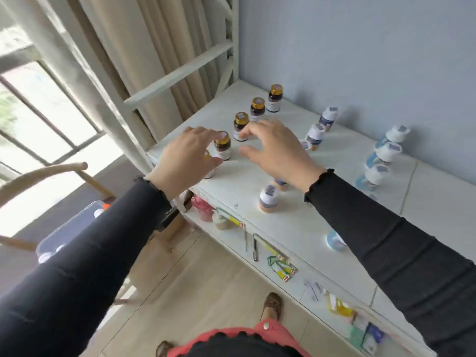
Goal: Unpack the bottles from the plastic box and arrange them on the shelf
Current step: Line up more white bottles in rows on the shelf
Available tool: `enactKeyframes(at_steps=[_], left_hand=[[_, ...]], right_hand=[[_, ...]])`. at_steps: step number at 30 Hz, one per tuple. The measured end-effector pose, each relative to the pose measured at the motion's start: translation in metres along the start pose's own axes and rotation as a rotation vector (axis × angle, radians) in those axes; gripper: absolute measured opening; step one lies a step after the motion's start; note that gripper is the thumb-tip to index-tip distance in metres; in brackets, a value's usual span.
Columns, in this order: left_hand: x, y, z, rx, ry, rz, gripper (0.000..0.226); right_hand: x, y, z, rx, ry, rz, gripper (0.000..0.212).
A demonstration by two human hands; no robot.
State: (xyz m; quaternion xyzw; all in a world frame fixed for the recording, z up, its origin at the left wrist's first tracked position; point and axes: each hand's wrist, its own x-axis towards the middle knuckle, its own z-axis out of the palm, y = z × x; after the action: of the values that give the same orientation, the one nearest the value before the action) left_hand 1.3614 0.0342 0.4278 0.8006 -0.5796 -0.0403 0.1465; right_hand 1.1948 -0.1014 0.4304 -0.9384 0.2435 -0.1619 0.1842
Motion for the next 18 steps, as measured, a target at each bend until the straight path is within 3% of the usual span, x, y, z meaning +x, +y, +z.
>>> enactKeyframes(at_steps=[10,18], left_hand=[[-0.205,-0.249,-0.052,0.000,-0.048,-0.315,0.047],[-0.281,-0.401,-0.038,-0.066,-0.128,-0.567,0.047]], right_hand=[[0.038,-0.230,0.186,0.087,-0.247,-0.102,0.032],[0.079,-0.306,0.319,0.100,-0.467,0.002,0.046]])
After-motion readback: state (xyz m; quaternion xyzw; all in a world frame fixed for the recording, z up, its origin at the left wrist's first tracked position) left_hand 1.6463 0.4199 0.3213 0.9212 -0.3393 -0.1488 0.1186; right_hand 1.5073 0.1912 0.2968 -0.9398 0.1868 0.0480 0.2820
